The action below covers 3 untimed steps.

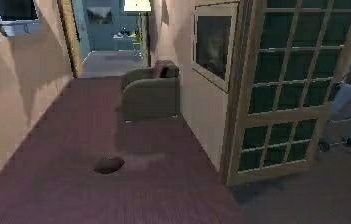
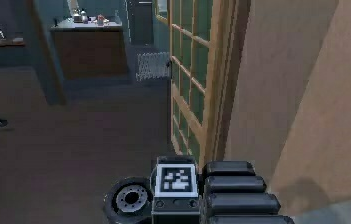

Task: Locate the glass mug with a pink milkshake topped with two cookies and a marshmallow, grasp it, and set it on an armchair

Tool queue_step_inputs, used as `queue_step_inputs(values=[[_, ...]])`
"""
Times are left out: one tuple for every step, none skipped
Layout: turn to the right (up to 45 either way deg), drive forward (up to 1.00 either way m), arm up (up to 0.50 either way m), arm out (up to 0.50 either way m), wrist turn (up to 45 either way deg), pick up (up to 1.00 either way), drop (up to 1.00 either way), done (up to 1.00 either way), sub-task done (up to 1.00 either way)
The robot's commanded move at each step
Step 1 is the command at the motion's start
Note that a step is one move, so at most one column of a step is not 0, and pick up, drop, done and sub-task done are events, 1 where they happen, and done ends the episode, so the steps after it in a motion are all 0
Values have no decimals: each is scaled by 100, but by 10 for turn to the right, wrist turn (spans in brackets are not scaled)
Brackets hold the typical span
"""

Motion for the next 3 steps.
queue_step_inputs(values=[[-360,0,0,0,0,0,0,0,0],[0,100,0,0,0,0,0,0,0],[-60,0,0,0,0,0,0,0,0]])
